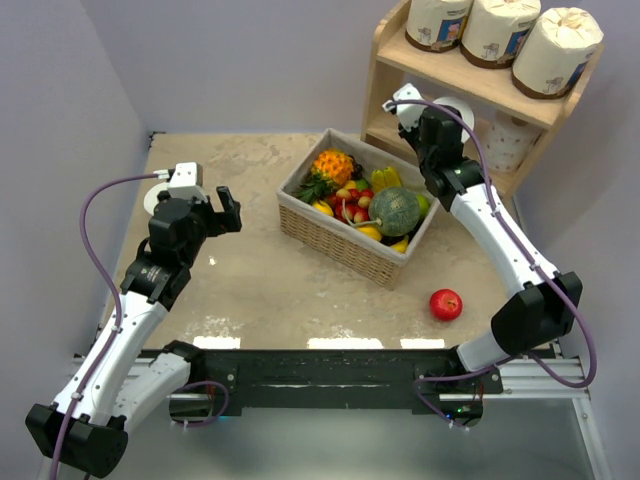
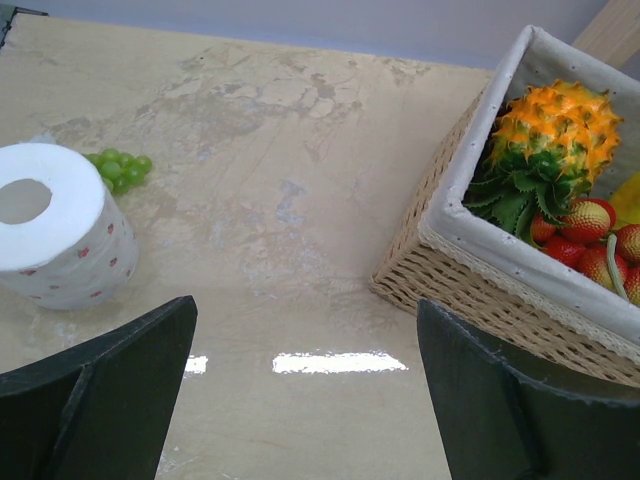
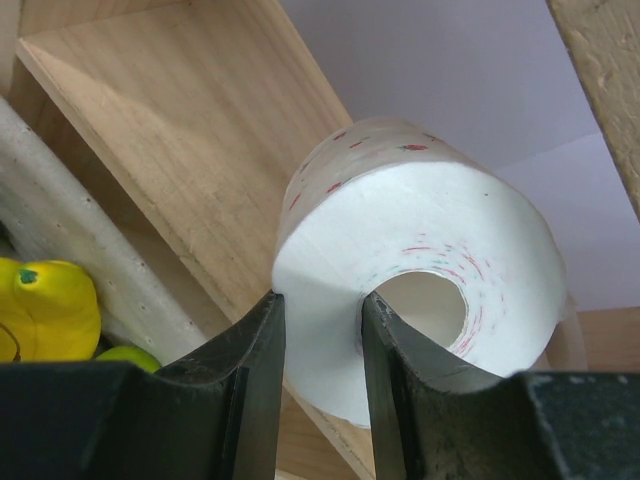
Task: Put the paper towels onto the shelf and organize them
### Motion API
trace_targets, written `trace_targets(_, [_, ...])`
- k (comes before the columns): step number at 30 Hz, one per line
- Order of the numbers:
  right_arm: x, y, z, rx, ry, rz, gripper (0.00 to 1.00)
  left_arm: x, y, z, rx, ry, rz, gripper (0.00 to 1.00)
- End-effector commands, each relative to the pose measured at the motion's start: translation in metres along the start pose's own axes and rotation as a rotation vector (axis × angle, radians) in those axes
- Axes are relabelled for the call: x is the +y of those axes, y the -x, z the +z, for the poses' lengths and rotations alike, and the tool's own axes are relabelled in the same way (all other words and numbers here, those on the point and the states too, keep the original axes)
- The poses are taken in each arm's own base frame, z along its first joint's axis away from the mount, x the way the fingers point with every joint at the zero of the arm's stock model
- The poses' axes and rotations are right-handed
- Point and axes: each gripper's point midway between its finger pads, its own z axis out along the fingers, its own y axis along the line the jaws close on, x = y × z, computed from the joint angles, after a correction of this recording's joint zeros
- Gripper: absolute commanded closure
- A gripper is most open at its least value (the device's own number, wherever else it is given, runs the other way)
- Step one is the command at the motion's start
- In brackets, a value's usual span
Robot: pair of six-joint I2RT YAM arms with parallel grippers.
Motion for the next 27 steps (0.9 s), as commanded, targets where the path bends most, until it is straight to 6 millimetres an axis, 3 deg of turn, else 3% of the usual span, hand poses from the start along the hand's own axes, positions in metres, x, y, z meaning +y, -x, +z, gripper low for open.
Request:
trace_targets(1, [-0.018, 0.022, -0.005, -0.056, -0.030, 0.020, 0.68, -0.003, 0.007, 0.002, -0.035, -0.014, -0.016, 0.03])
trace_targets(11, [-0.014, 0.008, 0.006, -0.011, -0.062, -0.023, 0.65, -0.004, 0.007, 0.002, -0.035, -0.014, -0.017, 0.03])
trace_targets(21, [-0.032, 0.018, 0.002, -0.032, -0.126, -0.015, 0.52, -0.003, 0.006, 0.003, -0.032, -0.008, -0.017, 0.03])
trace_targets(27, [-0.043, 0.026, -0.002, -0.047, -0.153, -0.009, 0.50, -0.002, 0.006, 0.003, -0.032, -0.003, -0.017, 0.03])
